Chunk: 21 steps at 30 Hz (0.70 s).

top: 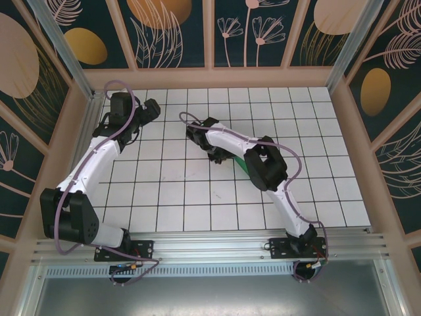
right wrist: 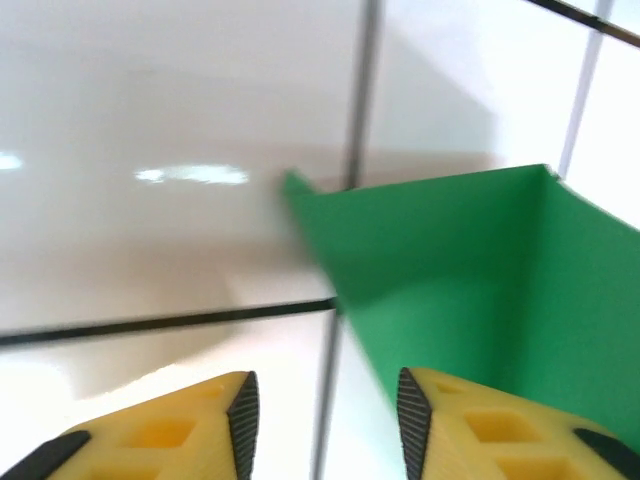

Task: Fold a paper plane with a square sheet of paper (pick it up from the middle)
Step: Turn over the paper at the center of the table, then pick up the paper from the center of the table.

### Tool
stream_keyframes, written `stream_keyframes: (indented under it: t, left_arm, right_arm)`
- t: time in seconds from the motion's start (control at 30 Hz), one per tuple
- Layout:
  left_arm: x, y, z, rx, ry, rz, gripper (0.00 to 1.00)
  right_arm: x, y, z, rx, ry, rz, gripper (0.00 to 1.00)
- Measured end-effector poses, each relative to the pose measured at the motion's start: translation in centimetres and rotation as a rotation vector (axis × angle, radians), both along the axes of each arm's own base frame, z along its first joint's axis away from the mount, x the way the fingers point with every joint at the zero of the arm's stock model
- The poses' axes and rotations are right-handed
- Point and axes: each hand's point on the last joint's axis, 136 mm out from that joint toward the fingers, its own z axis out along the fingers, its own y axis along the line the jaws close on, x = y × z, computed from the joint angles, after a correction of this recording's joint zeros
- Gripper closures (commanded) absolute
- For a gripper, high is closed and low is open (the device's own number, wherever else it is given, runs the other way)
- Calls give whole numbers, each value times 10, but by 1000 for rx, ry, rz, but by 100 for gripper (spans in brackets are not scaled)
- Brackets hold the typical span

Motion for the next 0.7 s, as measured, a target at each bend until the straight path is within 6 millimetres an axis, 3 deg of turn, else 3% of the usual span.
stream_keyframes:
  t: [0.1,0.2,0.3,0.37,0.43,0.53,0.63,0.7]
  left_arm:
    - [0,-1,0,-4,1,-5,1]
    - [-1,-5,-3,-19,4,-19,2]
    - [-5,-10,-14,-42,26,-43,2]
    - [-9,-14,-26,-62,47,-64,2]
    - [-14,-19,-39,-80,74,-86,1]
    - [-22,-26,-55,-108,104,-122,2]
    - [-28,-32,-65,-133,127,-154,1]
    - [-30,-35,-68,-146,130,-169,2]
  right_arm:
    - [-3,33,27,179,-17,54,46]
    - [-5,55,73,394,-67,104,43]
    - [-1,44,117,583,-124,99,42]
    - [10,17,132,683,-161,55,40]
    - [23,-18,128,738,-177,-7,36]
    - [35,-65,93,767,-150,-91,32]
    - [24,-83,51,773,-58,-110,29]
    - [16,-81,33,783,-8,-86,29]
